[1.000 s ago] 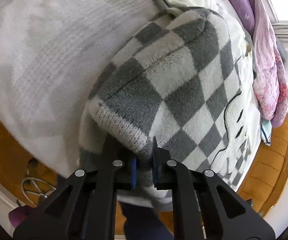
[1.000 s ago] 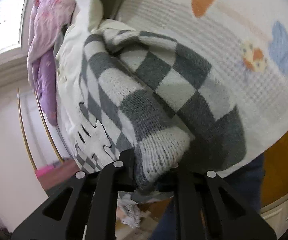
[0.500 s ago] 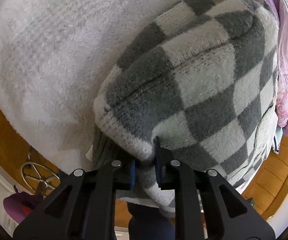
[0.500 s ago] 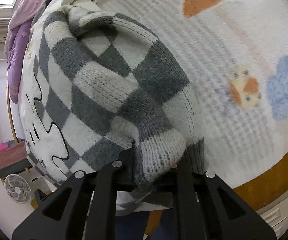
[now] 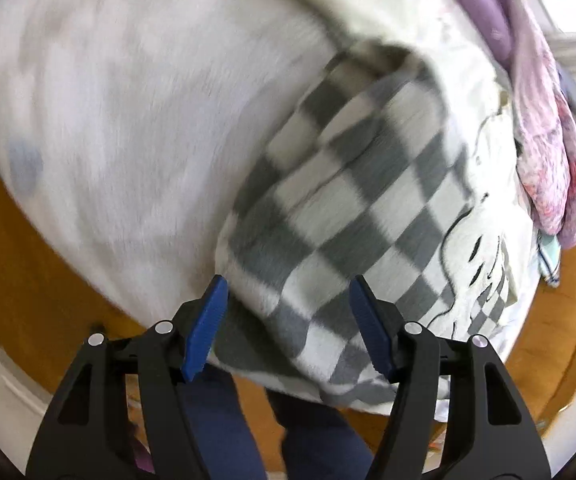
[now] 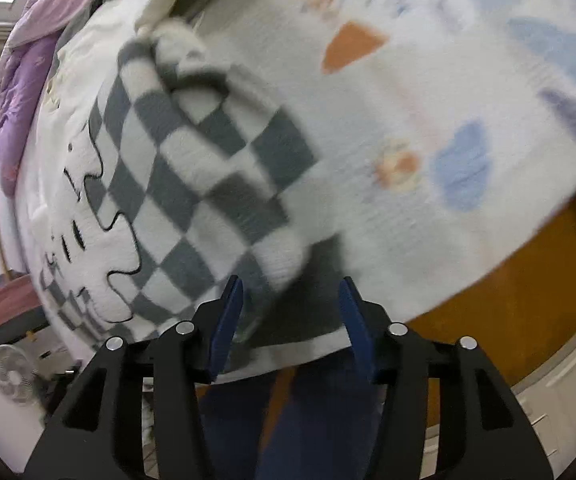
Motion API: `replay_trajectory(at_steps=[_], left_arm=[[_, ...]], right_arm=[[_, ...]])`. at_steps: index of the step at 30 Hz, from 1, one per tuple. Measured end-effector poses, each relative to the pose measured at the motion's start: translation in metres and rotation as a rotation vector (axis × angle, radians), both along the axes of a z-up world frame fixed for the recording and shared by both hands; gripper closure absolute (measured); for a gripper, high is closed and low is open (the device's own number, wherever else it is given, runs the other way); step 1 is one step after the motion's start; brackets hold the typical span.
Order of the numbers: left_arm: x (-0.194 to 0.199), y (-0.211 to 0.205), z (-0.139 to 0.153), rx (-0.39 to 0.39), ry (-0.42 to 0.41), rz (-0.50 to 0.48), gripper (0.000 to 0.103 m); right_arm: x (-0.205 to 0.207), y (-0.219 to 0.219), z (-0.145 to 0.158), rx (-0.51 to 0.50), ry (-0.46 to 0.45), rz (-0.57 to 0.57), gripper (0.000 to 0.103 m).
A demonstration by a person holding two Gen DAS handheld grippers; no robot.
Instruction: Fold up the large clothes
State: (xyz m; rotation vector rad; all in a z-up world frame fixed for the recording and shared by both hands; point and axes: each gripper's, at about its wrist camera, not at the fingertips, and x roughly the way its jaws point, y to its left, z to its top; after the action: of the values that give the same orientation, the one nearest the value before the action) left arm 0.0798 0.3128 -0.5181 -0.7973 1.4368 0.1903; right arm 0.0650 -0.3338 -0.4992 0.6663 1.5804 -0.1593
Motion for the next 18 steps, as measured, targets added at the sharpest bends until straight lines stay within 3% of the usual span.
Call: replay_trajectory(at_steps=[2,4,7,9,11,14,15,18], left_arm=[[0.015,-0.004,0.007,0.026,-0.037,-0.035,0.033],[0.034,-0.001,0.004,0.032,-0.066,-0.058,0.033],[0.049,-0.002,-0.007,0.035,-0.059,-0.058,0.023],[0.056,0.000,-0.016,0.012,-0.050,-0.038,0.021],[0.061,-0.003,-0.025,0.001,-0.034,-0.026,0.021],[0.061,0.002,-0.029,-0.010,-0.043,-0.001,0.021],[0.061,0.004,-0.029,-0.013,-0.047,0.002,0.020],[0.058,0.013,-0.033,-0.026,-0.044,0.001,0.018]], right_arm=[[0.021,0.016,0.016,-0.005,-0.064,0.077,0.068],[0.057,0.051,0.029,0.026,-0.155,0.186,0.081],[0.106,0.117,0.030,0.084,-0.237,0.343,0.097],[0.136,0.171,0.025,0.126,-0.279,0.451,0.100],[0.162,0.228,0.014,0.131,-0.299,0.566,0.100],[0.181,0.280,-0.004,0.052,-0.289,0.658,0.100],[0.187,0.296,-0.016,-0.015,-0.271,0.681,0.100],[0.201,0.312,-0.043,-0.073,-0.197,0.684,0.100]])
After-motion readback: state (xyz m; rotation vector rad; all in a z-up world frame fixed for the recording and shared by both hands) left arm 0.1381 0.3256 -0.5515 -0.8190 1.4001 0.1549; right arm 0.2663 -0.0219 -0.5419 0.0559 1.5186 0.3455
